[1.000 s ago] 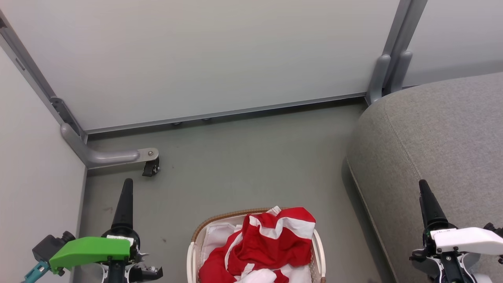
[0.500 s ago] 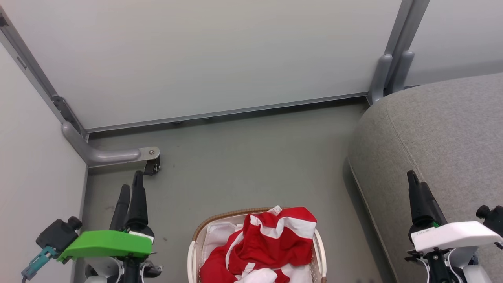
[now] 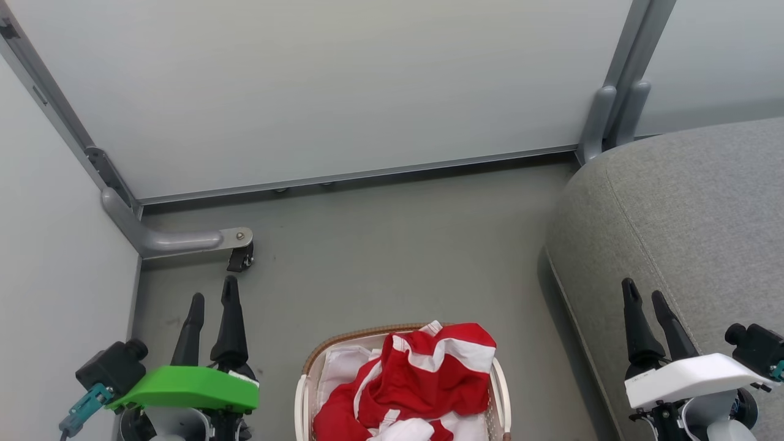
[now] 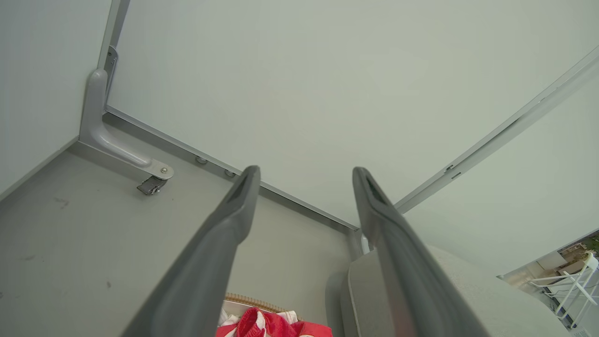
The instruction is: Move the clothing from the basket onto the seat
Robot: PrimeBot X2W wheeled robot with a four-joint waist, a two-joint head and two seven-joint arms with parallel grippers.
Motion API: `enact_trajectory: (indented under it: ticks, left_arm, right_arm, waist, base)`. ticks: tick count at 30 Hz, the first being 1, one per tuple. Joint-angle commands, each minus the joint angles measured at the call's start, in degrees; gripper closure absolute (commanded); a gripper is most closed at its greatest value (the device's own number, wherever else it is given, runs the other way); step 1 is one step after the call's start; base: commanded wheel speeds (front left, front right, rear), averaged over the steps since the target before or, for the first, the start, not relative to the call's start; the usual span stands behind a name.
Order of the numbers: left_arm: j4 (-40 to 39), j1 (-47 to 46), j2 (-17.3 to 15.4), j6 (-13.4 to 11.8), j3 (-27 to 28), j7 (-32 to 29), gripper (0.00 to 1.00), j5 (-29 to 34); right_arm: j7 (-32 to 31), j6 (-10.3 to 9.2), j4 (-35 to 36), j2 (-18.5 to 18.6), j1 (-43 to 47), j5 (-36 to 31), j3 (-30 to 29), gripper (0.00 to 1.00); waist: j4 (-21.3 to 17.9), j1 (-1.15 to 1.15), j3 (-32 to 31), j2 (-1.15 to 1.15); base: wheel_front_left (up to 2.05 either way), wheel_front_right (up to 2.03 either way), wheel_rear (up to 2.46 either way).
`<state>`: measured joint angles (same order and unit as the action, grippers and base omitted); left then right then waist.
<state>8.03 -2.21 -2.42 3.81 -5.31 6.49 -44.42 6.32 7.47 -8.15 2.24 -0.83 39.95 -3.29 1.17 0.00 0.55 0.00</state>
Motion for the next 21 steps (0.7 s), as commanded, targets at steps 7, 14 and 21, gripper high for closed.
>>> enact_trajectory:
  ticks: [7,14,21]
  left_arm:
    - [1.3,0.6,-0.4,-0.1,-0.9,1.4,0.0,5.9]
    - [2.2,0.9,-0.4,-0.4,-1.8,2.7,0.0,10.4]
    - [3.2,1.2,-0.5,-0.6,-2.1,3.7,0.0,13.4]
  right_arm:
    - [1.6,0.02,-0.3,0.5,0.3,-5.7,0.3,0.0]
    - [2.9,0.02,-0.4,0.5,0.7,-10.8,0.7,0.0]
    - [3.8,0.03,-0.4,0.6,1.0,-15.2,1.1,0.0]
  waist:
    - [0.3,0.0,0.0,0.0]
    - [0.5,0.0,0.0,0.0]
    - [0.8,0.0,0.2,0.0]
  base:
    - [0.0,0.0,0.0]
    - [0.0,0.0,0.0]
    - [0.0,0.0,0.0]
